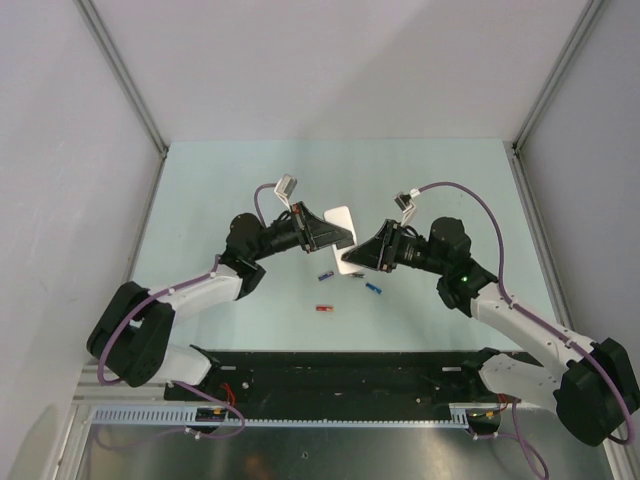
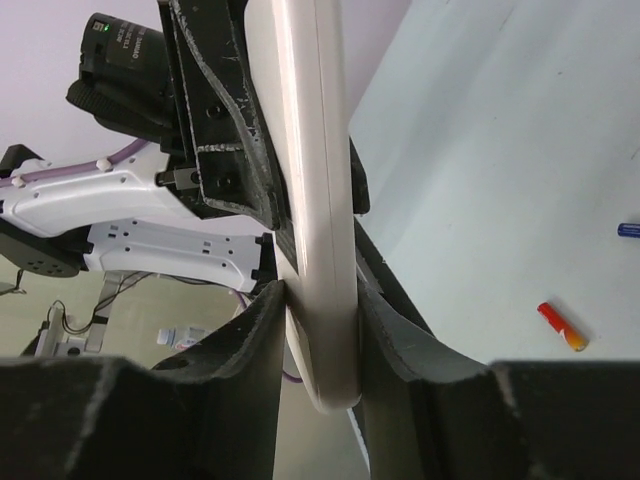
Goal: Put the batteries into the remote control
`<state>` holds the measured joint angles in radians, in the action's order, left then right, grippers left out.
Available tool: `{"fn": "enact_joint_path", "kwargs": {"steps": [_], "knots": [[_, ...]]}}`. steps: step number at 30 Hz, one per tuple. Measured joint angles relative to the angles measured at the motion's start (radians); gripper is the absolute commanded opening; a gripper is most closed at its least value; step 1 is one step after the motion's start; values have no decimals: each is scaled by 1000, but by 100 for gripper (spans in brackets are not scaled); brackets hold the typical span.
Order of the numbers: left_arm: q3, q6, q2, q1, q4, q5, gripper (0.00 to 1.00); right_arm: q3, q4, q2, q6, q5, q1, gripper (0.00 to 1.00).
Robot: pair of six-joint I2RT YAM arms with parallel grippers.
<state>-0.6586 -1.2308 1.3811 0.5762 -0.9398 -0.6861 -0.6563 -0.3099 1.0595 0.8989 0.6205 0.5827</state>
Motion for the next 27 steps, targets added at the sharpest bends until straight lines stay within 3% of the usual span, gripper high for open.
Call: {"fn": "enact_joint_path", "kwargs": {"steps": [8,27], "knots": [[-2,-20,0,-5,-4,-11,0,0,-11,1,-2,6,11,24],[-5,-27,0,-24,3,-25,0,0,-1,-4,-21,-20,28,28]]}}
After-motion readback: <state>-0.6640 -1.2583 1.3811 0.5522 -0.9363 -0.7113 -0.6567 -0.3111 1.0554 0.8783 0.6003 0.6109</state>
